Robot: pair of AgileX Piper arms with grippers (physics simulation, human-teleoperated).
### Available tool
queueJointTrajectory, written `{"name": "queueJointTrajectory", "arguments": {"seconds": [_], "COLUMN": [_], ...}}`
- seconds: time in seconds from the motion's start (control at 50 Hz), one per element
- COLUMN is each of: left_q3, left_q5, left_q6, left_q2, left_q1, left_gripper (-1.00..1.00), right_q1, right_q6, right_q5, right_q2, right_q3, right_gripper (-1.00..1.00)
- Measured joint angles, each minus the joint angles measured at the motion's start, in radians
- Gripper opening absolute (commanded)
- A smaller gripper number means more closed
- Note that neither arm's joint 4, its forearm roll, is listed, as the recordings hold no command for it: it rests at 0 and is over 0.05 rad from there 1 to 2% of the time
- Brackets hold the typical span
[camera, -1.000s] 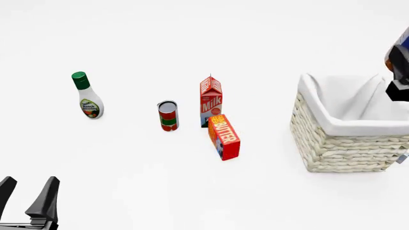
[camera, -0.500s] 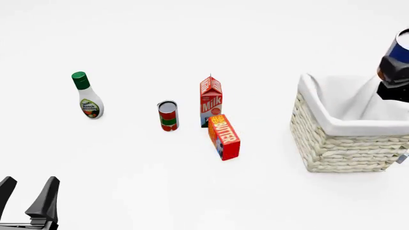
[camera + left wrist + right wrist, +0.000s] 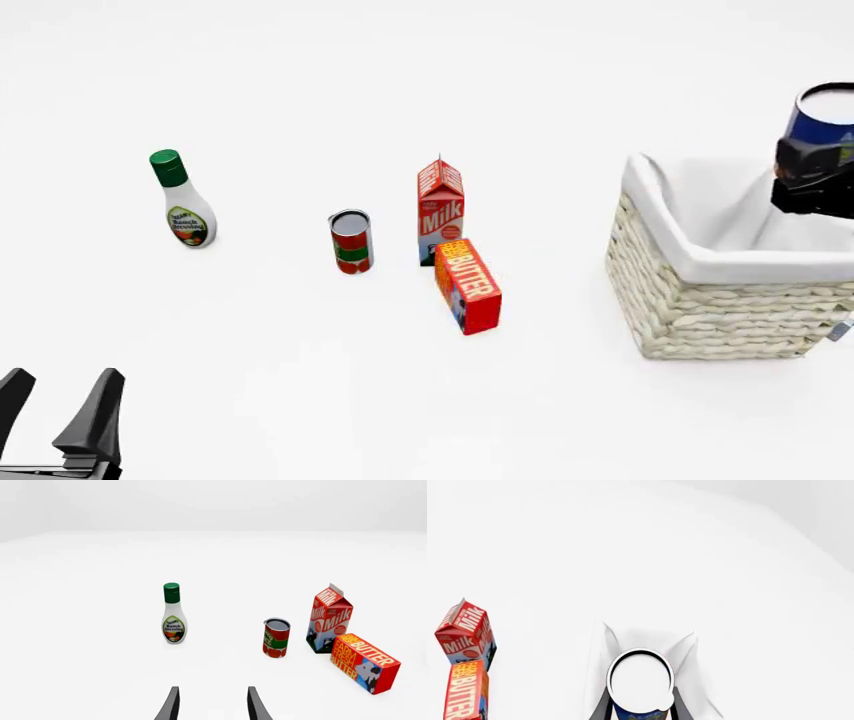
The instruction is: Pick the alphabet soup and place it in the basket.
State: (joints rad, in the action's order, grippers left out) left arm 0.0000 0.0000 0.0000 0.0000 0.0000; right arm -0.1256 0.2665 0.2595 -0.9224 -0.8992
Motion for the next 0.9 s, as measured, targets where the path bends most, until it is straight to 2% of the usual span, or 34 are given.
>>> {"name": "queueJointTrajectory", "arguments": {"seconds": [0.54,0.9], "left_q3": [0.000,0.000], "left_q5": [0.000,0.000], "left_q6": [0.000,0.000], "left_q2": [0.000,0.000], "left_q1": [0.000,0.000], "left_gripper": [1.00,1.00], "right_q1": [-0.035,-0.028], "right_q6": [0.068,0.096], "right_q5": [0.056,0.074], "right_q2": [-0.091,-0.184], "right_q3": [-0.024,-0.065], "right_gripper": [-1.00,-1.00]}}
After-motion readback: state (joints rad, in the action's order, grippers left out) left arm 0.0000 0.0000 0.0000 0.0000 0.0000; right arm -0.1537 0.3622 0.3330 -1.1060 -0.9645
